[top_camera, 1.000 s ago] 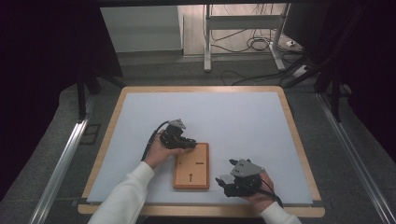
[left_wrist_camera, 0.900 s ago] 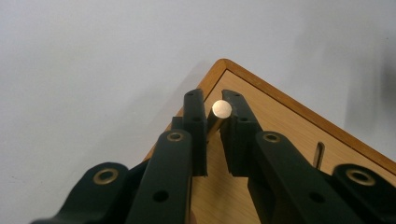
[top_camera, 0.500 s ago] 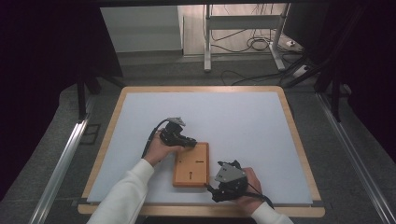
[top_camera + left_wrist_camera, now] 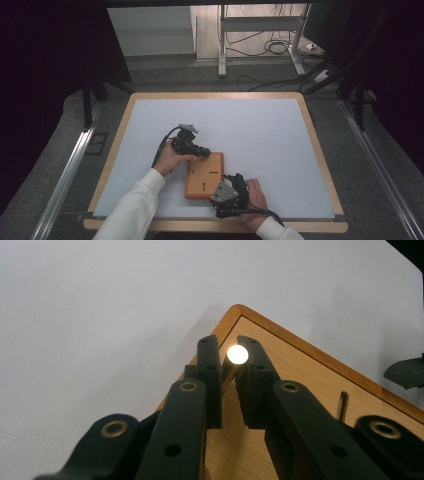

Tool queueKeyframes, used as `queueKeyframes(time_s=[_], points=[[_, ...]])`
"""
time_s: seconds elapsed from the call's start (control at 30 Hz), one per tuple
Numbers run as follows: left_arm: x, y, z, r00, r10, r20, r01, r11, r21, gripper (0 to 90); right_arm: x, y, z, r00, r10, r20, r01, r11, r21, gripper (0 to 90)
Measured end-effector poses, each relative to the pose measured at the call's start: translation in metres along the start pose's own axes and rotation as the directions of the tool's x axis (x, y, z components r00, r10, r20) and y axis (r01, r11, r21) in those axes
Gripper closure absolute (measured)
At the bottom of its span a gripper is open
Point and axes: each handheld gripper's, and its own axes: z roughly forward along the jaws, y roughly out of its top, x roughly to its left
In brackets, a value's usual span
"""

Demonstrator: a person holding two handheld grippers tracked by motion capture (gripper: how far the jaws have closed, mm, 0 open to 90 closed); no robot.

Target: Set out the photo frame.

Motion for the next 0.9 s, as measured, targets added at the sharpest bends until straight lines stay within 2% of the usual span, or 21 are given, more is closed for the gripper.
queueKeyframes(time_s=[0.1, 0.13, 0.2, 0.23, 0.33, 0.4, 0.47, 0.57, 0.83, 0.9], points=[[0.000, 0.000, 0.000, 1.0000, 0.001, -0.003, -0.001, 1.0000, -0.002, 81.7, 0.003, 0.002, 0.003, 0.9995, -0.020, 0.024, 0.020, 1.000, 0.007, 15.9], [0.000, 0.000, 0.000, 1.0000, -0.003, -0.006, 0.003, 1.0000, -0.005, 82.1, 0.006, 0.003, 0.004, 0.9982, -0.036, 0.049, 0.036, 0.999, -0.002, 18.0], [0.000, 0.000, 0.000, 1.0000, -0.002, -0.008, 0.002, 1.0000, -0.007, 82.3, 0.007, 0.004, 0.003, 0.9972, -0.046, 0.059, 0.046, 0.999, -0.008, 19.0], [0.000, 0.000, 0.000, 0.9999, 0.001, -0.017, -0.001, 0.9999, -0.011, 82.9, 0.008, 0.007, 0.002, 0.9936, -0.075, 0.085, 0.077, 0.997, -0.020, 21.1], [0.000, 0.000, 0.000, 0.9996, 0.001, -0.027, -0.002, 0.9998, -0.018, 83.8, 0.008, 0.011, -0.002, 0.9910, -0.090, 0.100, 0.094, 0.995, -0.032, 24.3], [0.000, 0.000, 0.000, 0.9996, 0.001, -0.030, -0.002, 0.9998, -0.020, 83.9, 0.007, 0.012, -0.003, 0.9904, -0.090, 0.105, 0.094, 0.995, -0.038, 25.1], [-0.001, 0.000, 0.000, 0.9985, 0.018, -0.052, -0.020, 0.9996, -0.021, 84.0, 0.003, 0.014, -0.006, 0.9890, -0.089, 0.118, 0.096, 0.994, -0.052, 28.0], [-0.002, 0.000, 0.001, 0.9973, 0.019, -0.071, -0.021, 0.9994, -0.026, 84.1, -0.001, 0.016, -0.009, 0.9884, -0.092, 0.121, 0.100, 0.993, -0.060, 30.6], [-0.003, 0.000, 0.001, 0.9956, 0.017, -0.092, -0.020, 0.9992, -0.034, 82.6, -0.009, 0.022, -0.013, 0.9897, -0.082, 0.117, 0.090, 0.994, -0.065, 34.3], [-0.001, -0.001, 0.001, 0.9961, 0.004, -0.088, -0.007, 0.9992, -0.040, 82.0, -0.012, 0.025, -0.015, 0.9908, -0.072, 0.114, 0.081, 0.994, -0.075, 38.4]])
